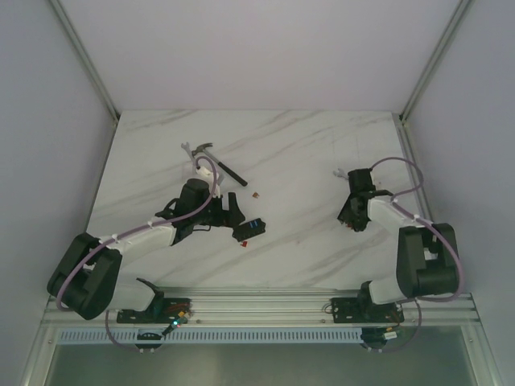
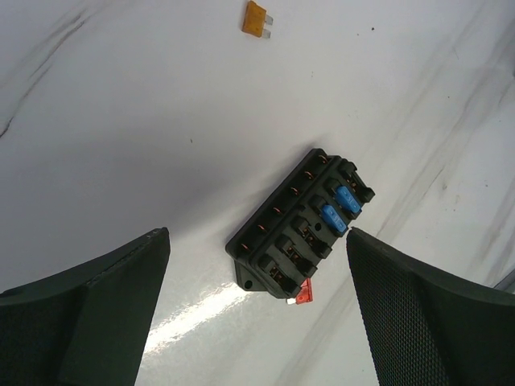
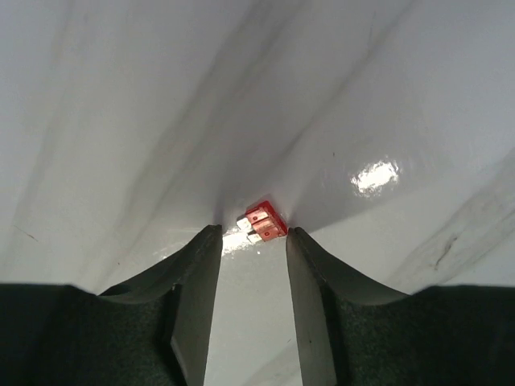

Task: Snap on the fuse box
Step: Adjust the fuse at the center of the board.

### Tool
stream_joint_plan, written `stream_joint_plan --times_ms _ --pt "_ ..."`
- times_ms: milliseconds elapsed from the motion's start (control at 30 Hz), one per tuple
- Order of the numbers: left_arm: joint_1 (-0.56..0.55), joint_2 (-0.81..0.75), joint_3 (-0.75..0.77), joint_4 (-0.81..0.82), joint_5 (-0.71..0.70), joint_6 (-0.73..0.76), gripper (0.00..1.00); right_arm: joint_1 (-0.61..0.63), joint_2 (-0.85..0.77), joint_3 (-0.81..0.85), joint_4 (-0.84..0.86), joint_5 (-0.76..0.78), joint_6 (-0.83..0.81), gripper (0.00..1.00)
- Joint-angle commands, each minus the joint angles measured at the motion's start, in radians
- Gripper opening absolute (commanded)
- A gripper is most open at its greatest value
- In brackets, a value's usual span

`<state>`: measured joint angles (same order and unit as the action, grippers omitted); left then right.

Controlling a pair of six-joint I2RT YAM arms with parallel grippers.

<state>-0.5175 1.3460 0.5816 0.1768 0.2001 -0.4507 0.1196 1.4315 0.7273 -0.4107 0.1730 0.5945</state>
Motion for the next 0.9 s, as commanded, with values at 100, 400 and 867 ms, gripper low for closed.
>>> stream_joint_plan --times_ms 100,400,867 --pt "-0.003 0.003 0.03 -0.025 -0.019 0.011 1.0 0.018 0.087 0.063 0.019 -0.039 -0.088 0.42" --pt "-0.003 0.012 0.044 -0.033 -0.018 0.007 1.0 0.094 0.217 0.171 -0.004 -0.065 -0.156 0.4" --pt "-0.003 0.006 0.044 -0.041 -0.018 0.013 1.0 0.092 0.231 0.31 -0.204 -0.095 -0.412 0.56"
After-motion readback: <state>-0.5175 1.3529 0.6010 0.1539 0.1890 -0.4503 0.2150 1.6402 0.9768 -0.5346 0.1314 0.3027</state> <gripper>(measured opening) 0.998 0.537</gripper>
